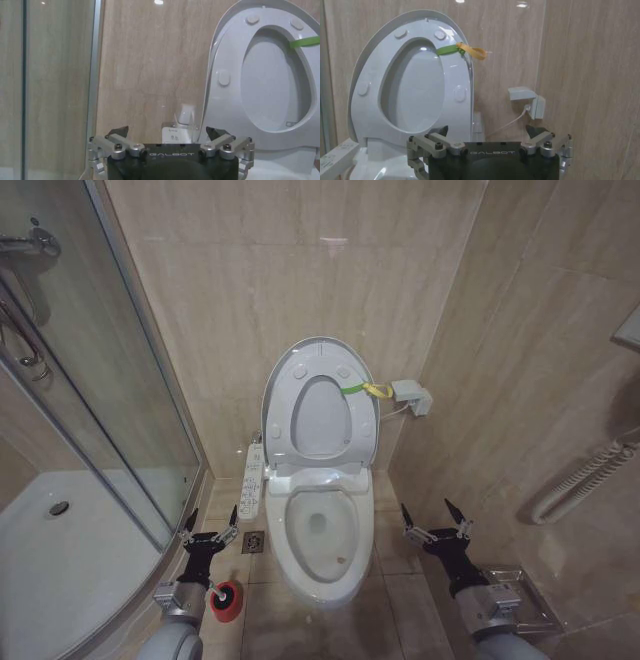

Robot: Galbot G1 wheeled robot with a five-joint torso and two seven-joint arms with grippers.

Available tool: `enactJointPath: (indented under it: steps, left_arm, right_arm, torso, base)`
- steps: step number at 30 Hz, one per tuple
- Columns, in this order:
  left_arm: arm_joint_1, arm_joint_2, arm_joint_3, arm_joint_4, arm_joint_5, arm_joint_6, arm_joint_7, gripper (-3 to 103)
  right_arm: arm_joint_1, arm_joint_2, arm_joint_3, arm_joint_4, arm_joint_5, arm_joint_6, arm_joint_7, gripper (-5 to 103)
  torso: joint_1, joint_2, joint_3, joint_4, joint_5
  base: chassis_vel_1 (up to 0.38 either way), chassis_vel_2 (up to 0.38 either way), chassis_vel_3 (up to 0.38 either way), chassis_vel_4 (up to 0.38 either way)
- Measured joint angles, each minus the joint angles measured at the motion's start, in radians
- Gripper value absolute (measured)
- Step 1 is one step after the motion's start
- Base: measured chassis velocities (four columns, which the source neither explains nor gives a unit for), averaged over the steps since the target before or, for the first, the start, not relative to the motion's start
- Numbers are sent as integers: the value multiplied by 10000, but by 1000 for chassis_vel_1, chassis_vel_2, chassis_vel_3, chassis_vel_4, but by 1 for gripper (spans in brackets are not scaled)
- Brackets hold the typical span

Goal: Open the toilet lid, clean the toilet bowl with a toilet brush, close the toilet lid, and flush.

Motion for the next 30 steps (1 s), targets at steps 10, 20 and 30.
enactJointPath:
  steps: [10,20,30]
  left_arm:
    - [0,0,0,0,0,0,0,100]
    - [0,0,0,0,0,0,0,100]
    - [0,0,0,0,0,0,0,100]
  right_arm:
    - [0,0,0,0,0,0,0,100]
    - [0,0,0,0,0,0,0,100]
    - [0,0,0,0,0,0,0,100]
  torso:
    - [0,0,0,0,0]
    - [0,0,0,0,0]
    - [0,0,0,0,0]
  base:
    - [0,0,0,0]
    - [0,0,0,0]
    - [0,0,0,0]
